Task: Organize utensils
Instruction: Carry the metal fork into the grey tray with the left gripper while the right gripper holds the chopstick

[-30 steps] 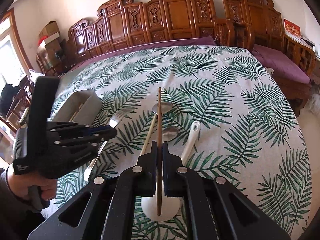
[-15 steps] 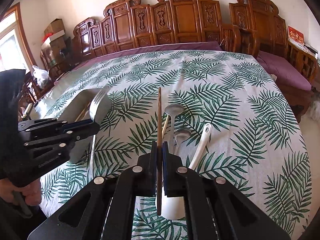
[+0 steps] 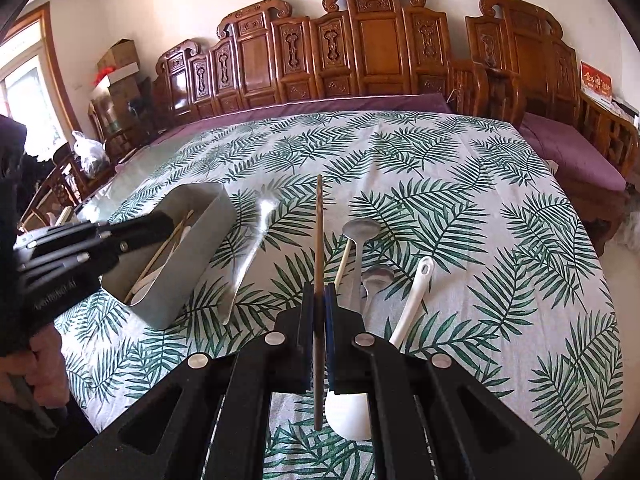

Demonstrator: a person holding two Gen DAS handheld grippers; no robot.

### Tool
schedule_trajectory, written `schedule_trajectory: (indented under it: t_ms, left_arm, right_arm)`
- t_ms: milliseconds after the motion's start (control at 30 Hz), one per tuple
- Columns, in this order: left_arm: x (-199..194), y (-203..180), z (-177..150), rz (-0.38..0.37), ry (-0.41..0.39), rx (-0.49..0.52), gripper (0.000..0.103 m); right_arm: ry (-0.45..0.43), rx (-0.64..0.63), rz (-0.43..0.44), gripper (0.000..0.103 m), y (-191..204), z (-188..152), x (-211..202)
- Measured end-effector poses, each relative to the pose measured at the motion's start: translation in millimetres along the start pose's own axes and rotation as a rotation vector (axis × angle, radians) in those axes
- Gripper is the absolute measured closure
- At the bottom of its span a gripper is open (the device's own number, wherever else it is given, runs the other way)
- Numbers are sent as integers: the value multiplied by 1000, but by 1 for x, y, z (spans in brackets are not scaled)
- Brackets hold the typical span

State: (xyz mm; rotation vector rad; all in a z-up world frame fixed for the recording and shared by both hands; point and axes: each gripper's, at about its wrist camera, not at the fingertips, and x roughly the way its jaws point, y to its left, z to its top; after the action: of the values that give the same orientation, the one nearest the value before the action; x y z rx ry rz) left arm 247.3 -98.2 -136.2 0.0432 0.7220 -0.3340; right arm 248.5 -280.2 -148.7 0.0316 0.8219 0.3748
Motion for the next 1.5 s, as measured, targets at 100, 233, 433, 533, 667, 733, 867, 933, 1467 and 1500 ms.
schedule_trajectory:
  t_ms: [100, 233, 433, 533, 667, 733, 867, 933, 1467, 1500]
  left_arm:
    - [2, 5, 1, 4, 19, -7, 103]
    - [22, 9, 4, 20, 75, -5, 103]
    - [81, -1, 15, 21, 197, 35, 92]
    - [116, -6, 17, 9, 257, 43, 77]
    - [158, -11, 19, 38, 306, 79, 76]
    - [172, -16, 19, 50, 323, 100, 75]
    - [189, -22, 21, 68, 301, 140, 75]
    - [193, -18, 25, 62, 293, 120, 82]
    - [116, -5, 17, 55, 227, 75, 101]
    - [108, -6, 18, 53, 215, 75, 101]
  right_arm:
    - [2, 2, -15, 97, -3, 0, -1]
    - [-12, 34, -22, 97, -16, 1, -5]
    - [-2, 56, -26, 97, -31, -1, -1]
    - [4, 64, -25, 97, -36, -1, 1]
    - [3, 87, -22, 97, -45, 0, 2]
    - [4, 95, -21, 97, -48, 0, 2]
    - [4, 106, -16, 97, -52, 1, 3]
    - [5, 109, -15, 97, -52, 1, 4]
    - [0, 72, 1, 97, -31, 1, 0]
    - [-1, 63, 1, 97, -27, 1, -1]
